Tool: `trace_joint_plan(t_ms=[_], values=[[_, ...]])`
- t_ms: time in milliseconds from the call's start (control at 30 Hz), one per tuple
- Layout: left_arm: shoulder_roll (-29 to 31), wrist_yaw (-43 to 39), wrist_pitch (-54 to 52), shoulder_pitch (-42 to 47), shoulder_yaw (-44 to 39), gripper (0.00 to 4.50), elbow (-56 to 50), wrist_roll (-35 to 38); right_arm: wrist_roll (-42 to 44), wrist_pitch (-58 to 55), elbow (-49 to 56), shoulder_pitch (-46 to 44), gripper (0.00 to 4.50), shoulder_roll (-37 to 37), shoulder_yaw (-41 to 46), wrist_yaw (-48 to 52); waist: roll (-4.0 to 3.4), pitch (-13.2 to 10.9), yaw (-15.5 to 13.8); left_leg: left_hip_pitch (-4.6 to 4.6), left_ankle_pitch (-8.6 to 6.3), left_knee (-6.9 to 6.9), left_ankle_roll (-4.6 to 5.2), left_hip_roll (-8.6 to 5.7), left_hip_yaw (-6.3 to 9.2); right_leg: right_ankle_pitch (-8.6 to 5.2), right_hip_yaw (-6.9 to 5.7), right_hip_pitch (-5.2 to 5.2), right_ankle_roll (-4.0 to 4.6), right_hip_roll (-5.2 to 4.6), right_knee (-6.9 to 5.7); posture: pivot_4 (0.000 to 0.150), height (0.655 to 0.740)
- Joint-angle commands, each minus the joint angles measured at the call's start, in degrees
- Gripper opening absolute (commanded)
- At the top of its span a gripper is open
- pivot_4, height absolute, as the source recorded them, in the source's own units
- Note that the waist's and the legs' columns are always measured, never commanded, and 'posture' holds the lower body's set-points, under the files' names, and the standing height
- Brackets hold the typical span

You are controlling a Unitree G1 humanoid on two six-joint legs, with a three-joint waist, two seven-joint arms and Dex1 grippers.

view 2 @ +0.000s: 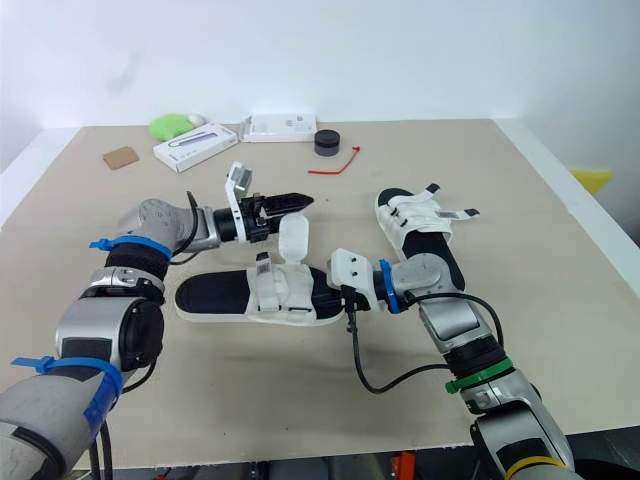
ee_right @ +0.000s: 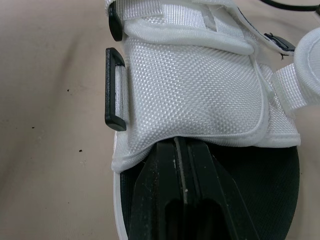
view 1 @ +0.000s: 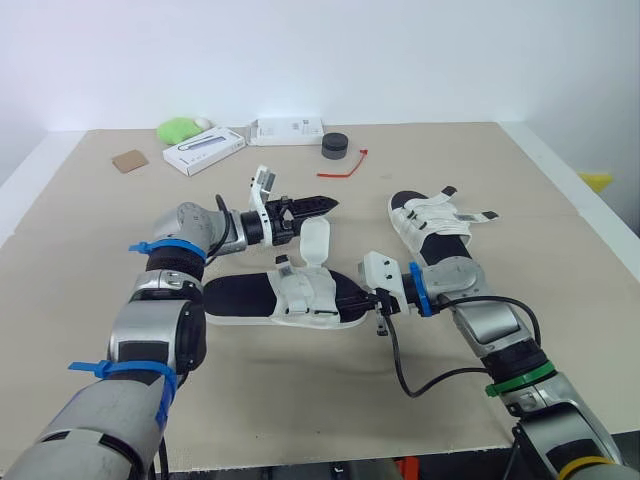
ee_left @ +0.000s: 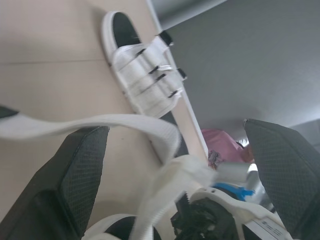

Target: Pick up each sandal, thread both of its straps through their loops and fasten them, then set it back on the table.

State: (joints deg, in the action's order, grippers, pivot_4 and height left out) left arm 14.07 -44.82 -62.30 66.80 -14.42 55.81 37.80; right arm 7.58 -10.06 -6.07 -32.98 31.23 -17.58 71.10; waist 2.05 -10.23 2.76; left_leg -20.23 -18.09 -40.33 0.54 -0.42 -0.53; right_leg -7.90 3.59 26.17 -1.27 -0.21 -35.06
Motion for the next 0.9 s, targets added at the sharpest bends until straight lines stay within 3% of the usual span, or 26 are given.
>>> trace_joint_plan(t_ms=[33,333,433,600,633,667,700,767,833,900], values=[[0.2,1.4,-0.1,2.5,-3.7,4.44,1.7,1.0,-0.2,0.2,1.1,0.2,0.00,0.3,0.0,-0.1,0.00,0.0,0.0,0.00,0.00,0.00,0.00,0.00,0.00,0.00,0.00,0.00,0.00,0.00,0.00,0.150,0.7400],[-0.5,1.6,2.0,3.3,-5.0,4.44,2.2,-0.9,-0.3,0.7,0.6,-0.2,0.00,0.1,-0.2,0.1,0.00,0.0,0.0,0.00,0.00,0.00,-0.02,0.00,0.00,0.01,0.00,0.00,0.00,-0.01,0.00,0.150,0.7400],[-1.2,2.1,2.0,3.4,-5.1,3.67,3.2,-1.5,-0.4,0.8,0.5,-0.3,0.00,0.0,-0.2,0.1,0.00,0.0,0.0,-0.01,0.00,0.00,-0.02,-0.01,0.00,0.02,0.00,0.01,0.02,-0.01,0.00,0.150,0.7400],[-1.7,1.6,1.5,3.6,-5.2,1.27,3.5,-2.2,-0.4,0.8,0.7,-0.1,0.00,0.2,-0.1,0.1,0.00,0.0,0.0,0.00,0.00,0.00,-0.02,-0.01,-0.01,0.09,0.01,0.01,0.14,0.00,0.00,0.150,0.7400],[-1.7,1.6,1.6,3.7,-5.3,1.01,3.6,-2.2,-0.3,0.8,0.6,-0.2,0.00,0.2,-0.1,0.1,0.00,0.0,0.0,0.00,0.00,0.00,-0.02,-0.01,-0.01,0.09,0.01,0.01,0.14,0.00,0.00,0.150,0.7400],[-1.6,1.6,1.7,3.7,-5.3,0.30,3.7,-2.3,-0.3,0.8,0.6,-0.2,0.00,0.2,0.0,0.1,0.00,0.0,0.0,0.00,0.00,0.00,-0.02,-0.01,0.00,0.09,0.01,0.01,0.14,0.00,0.00,0.150,0.7400],[-1.6,1.3,1.8,3.7,-4.8,0.05,3.5,-2.8,-0.3,0.8,0.6,-0.2,0.00,0.2,0.0,0.1,0.00,0.0,0.0,0.00,0.00,0.00,-0.03,-0.01,0.00,0.09,0.01,0.01,0.14,0.00,0.00,0.150,0.7400],[-1.4,-1.6,3.7,2.6,-1.8,0.05,-0.1,-4.5,-0.3,0.7,0.7,-0.2,0.00,0.2,0.0,0.1,0.00,0.0,0.0,0.00,0.00,0.00,-0.03,-0.02,-0.02,0.10,0.02,0.01,0.13,-0.01,0.00,0.150,0.7400],[-0.7,-8.7,8.8,-1.5,6.9,0.05,-12.0,-8.0,-0.3,0.6,0.7,-0.1,0.00,0.3,0.0,0.0,0.00,0.0,0.0,-0.02,0.00,0.00,-0.03,-0.03,-0.02,0.10,0.03,0.02,0.13,0.00,0.00,0.150,0.7400],[-0.3,-11.5,11.8,-5.1,10.6,0.05,-21.6,-8.6,-0.3,0.6,0.7,0.0,0.00,0.4,0.0,0.0,0.00,0.0,0.0,-0.01,-0.03,0.01,-0.15,0.01,-0.06,0.14,0.11,0.05,0.20,0.01,-0.06,0.150,0.7400]])
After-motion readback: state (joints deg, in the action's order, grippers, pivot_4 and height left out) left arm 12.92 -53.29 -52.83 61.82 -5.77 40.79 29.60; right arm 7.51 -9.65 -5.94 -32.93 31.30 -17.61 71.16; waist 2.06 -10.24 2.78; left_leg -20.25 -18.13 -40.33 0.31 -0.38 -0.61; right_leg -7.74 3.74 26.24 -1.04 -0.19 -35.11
